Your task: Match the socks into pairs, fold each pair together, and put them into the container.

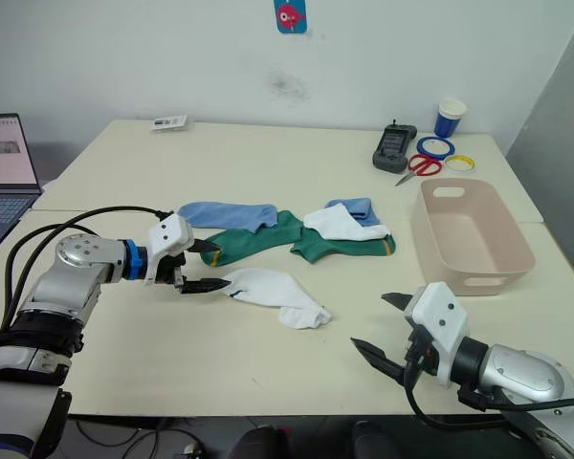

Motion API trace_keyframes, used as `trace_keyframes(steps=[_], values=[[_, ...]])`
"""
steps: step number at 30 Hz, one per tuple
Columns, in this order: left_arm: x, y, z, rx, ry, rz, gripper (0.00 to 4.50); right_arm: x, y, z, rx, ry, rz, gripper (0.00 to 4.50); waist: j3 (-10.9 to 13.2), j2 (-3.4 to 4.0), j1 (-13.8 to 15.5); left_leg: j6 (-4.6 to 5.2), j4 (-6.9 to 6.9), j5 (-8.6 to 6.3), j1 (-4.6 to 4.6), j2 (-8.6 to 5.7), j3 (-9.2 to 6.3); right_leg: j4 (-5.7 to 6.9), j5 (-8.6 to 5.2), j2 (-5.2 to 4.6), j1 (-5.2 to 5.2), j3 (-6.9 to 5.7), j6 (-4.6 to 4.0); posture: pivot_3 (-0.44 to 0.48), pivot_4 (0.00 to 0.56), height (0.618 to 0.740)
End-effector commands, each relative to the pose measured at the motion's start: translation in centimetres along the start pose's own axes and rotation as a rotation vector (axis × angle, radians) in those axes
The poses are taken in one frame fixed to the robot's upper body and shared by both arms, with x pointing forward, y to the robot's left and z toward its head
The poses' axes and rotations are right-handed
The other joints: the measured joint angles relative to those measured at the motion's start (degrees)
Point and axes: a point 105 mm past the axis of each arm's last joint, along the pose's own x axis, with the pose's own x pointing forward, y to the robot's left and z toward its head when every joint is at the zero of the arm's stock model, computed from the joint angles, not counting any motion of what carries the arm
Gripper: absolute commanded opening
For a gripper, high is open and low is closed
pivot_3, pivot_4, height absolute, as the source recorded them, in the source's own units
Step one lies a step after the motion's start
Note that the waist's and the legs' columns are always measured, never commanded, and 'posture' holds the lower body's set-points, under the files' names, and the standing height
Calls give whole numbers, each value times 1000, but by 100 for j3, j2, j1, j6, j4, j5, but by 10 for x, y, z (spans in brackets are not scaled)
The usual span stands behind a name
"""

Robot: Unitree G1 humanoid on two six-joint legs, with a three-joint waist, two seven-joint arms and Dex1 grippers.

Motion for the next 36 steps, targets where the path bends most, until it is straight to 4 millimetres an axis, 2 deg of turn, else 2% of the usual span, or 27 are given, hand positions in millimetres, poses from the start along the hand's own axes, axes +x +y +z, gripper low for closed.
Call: trace_keyframes(steps=[1, 4, 7, 10, 12, 17, 20, 24, 28, 32, 36], values=[[-16, 15, 16, 238, -47, 55, 4495, -2, 5, 7, -24, -23, 11, 4500, 0, 0, 5, 0, 0, 0, 0, 0, -1, 0, 0, 0, 0, -2, 1, 0, 150, 732], [-25, 11, 18, 365, -55, 1, 4495, -3, 4, 6, -25, -14, 11, 4500, 0, 0, 2, 0, 5, 0, 1, -1, 2, 1, 1, 1, 4, 0, 4, 0, 150, 732], [-33, -11, 7, 479, -11, -174, 4495, -4, 4, 5, -24, -8, 13, 4500, 0, 0, -28, 0, 6, 0, 3, 0, 8, 1, 3, 2, 5, 5, 6, 0, 150, 732], [-22, -14, 12, 547, -30, -213, 4495, -3, 5, 3, -22, -5, 16, 4500, 0, 1, -19, 1, 5, 0, 5, 0, 6, 2, 3, 4, 5, 3, 6, 0, 150, 732], [-3, -19, 16, 569, -50, -245, 4495, -2, 8, 3, -26, -2, 34, 4500, -1, -1, 30, 1, 7, 0, 4, 0, 1, 3, 3, 8, 8, -3, 6, 0, 150, 732], [23, -32, 13, 601, -60, -293, 4495, -2, 8, 3, -37, 1, 33, 4500, -4, -5, 57, 2, 16, 1, 3, -5, 4, 1, 4, 20, 13, 0, 11, 0, 150, 732], [32, -36, 11, 609, -51, -313, 3888, -1, 10, 3, -35, -1, 30, 4500, -4, -5, 18, 2, 15, 0, 2, -3, 3, 1, 5, 22, 11, 1, 11, 0, 150, 732], [33, -32, 9, 531, -27, -320, 2603, 2, 13, 2, -12, -8, 28, 4500, -4, -5, -15, 2, 12, 0, 5, 1, -5, 7, 5, 38, 11, -4, 10, 0, 150, 732], [29, -22, 27, 338, -48, -361, 1282, 5, 11, -2, 7, -8, 5, 4500, -4, -5, -26, 2, 14, 1, 6, 4, -6, 12, 5, 43, 11, -5, 9, 0, 150, 732], [19, -25, 50, 142, -65, -436, 21, 19, 3, -6, 18, -19, -45, 4500, -4, -5, -33, 2, 17, 1, 3, 8, -7, 9, 5, 42, 10, -3, 9, 0, 150, 732], [7, -27, 63, 6, -50, -463, 21, 41, -16, -14, 28, -18, -147, 4500, -4, -4, -64, 1, 16, 1, 9, 9, -3, 15, 4, 43, 8, 7, 7, 0, 150, 732]])
